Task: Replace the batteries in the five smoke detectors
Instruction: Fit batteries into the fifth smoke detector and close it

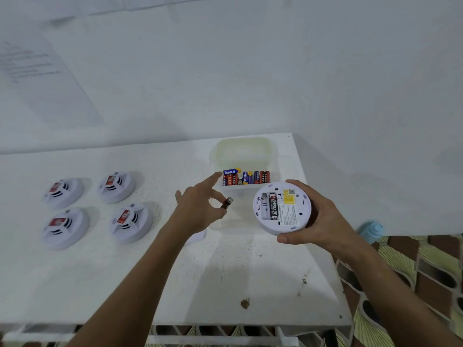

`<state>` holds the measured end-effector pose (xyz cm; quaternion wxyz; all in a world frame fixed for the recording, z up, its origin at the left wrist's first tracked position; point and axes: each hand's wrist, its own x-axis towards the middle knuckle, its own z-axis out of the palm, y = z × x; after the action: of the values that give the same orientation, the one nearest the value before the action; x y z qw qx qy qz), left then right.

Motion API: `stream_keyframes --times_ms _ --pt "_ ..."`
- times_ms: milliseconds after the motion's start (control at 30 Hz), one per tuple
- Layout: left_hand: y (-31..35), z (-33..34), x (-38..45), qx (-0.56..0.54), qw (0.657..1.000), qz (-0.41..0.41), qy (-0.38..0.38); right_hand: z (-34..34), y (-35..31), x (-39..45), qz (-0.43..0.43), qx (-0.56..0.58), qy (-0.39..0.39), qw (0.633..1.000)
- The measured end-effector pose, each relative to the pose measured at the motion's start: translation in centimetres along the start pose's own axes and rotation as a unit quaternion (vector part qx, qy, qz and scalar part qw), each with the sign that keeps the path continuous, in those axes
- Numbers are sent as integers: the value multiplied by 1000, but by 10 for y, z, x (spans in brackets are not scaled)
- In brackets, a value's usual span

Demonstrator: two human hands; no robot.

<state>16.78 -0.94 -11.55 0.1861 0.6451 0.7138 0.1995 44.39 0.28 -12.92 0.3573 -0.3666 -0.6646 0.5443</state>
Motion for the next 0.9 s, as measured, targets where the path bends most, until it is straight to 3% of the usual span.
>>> stream_keyframes --times_ms 200,333,500,667,900 --pt "15 -13 -15 -91 990 15 103 6 -5 2 -16 -4 -12 1000" --pt "42 -28 -30 -209 973 62 73 13 -11 7 -26 3 -25 999" --pt "58 -31 -45 -294 946 72 115 23 -13 16 -34 17 -48 998" --pt "53 -27 -54 -174 965 120 156 28 -14 19 -43 15 -60 997" --pt "35 -25 -68 -81 956 220 176 34 -21 24 -51 28 -65 996"
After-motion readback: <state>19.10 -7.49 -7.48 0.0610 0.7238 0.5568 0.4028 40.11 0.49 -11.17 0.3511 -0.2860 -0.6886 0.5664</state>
